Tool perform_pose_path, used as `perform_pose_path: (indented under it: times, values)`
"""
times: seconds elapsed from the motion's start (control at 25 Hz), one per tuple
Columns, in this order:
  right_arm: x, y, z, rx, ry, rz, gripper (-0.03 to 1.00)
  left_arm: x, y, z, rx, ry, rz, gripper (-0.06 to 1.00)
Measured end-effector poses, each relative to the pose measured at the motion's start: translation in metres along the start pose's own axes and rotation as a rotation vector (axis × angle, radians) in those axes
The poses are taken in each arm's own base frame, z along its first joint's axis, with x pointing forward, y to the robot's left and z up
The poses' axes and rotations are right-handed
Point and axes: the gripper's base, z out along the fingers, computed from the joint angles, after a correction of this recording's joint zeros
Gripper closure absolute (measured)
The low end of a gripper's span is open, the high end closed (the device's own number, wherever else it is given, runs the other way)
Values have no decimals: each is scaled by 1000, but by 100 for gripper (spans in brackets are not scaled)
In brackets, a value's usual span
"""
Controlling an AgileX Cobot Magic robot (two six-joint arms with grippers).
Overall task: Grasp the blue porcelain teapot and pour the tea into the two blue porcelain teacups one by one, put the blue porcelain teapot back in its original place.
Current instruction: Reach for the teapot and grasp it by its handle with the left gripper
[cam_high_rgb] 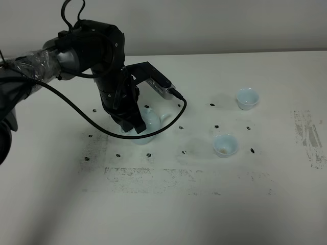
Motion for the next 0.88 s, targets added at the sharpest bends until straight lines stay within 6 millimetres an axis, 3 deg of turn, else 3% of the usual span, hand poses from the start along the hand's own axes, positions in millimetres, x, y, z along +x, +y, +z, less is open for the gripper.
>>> perform_pose_path:
  times: [0.68,0.88]
  values:
    - [0,0,0,0,0,0,39,-1,7,-3,-6,-52,27,94]
    - [0,0,0,0,0,0,39,8,20,-23,54,-167,26,94]
